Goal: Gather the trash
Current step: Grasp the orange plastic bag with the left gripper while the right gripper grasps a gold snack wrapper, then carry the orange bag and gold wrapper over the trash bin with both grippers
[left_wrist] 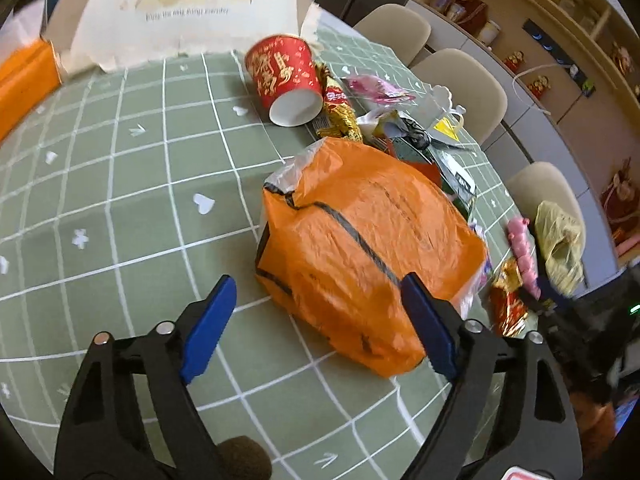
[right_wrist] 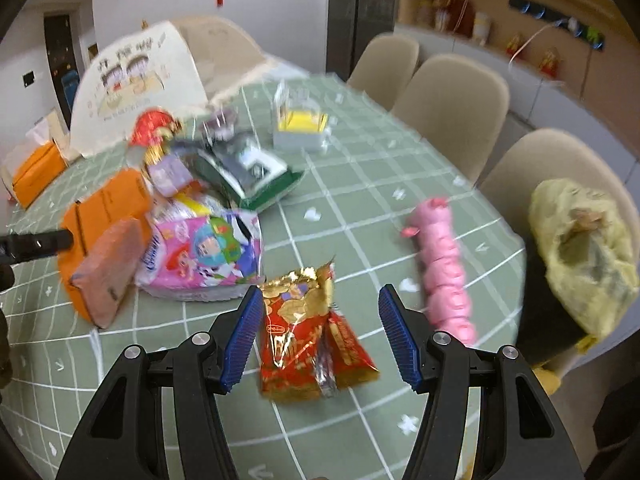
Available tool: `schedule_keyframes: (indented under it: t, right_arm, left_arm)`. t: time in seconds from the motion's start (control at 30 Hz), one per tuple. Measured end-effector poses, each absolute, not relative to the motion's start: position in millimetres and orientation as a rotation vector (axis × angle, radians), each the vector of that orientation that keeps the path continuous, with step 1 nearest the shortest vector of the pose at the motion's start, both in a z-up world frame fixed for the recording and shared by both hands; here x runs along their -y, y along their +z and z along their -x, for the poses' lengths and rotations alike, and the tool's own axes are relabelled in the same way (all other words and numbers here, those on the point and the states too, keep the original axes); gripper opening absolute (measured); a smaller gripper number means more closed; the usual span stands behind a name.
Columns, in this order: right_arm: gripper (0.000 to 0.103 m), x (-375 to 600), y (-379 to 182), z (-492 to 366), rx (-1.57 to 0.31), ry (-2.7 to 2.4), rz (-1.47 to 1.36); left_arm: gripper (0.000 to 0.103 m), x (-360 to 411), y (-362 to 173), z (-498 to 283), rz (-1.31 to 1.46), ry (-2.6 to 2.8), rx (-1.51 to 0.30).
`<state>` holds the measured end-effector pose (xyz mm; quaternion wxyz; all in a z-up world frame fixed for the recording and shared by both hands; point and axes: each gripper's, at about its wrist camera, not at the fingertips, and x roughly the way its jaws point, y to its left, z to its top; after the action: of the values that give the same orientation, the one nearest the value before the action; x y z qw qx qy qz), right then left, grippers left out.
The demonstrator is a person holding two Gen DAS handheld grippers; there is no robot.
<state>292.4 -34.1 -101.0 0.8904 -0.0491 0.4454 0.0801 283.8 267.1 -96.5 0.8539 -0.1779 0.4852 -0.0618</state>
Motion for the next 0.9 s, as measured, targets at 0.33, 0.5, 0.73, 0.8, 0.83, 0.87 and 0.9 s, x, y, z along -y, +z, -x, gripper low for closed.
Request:
schedule_keyframes:
  t: [0.33,0.5,0.73,0.8,0.83,0.87,0.9]
  right_arm:
    - [0.008,37,-95,-254,-0.949,0.198,0.014]
    - [0.008,44,-74,-232,-0.897,0.168,-0.052]
    - [0.008,55,-39,-211,-0.820,0.157,-0.045]
    - [0.008,60,-31,-208,-0.804,0.148,-0.038]
    - [0.008,63,-26,-206,-0.796,0.139,-0.030]
    - [0.008,65,-24,-204,-0.792,0.135,-0.027]
    - [0.008,68,-20,-202,-0.787,0.126,-0.025]
  left_arm:
    - [0.062,-253,-101,-320,0.398,-0.129,-1.065]
    - [0.015,-247,-82,-317,0.394,-0.140,-1.007]
    - [0.007,-231,-30,-300,0.306,-0.228,-0.871]
    - [0.006,-224,-14,-298,0.283,-0.251,-0.829]
    - [0.006,-219,-3,-296,0.268,-0.270,-0.800]
    - [0.006,-214,6,-296,0.255,-0.287,-0.776]
    - [0.006,-207,17,-296,0.240,-0.305,-0.752]
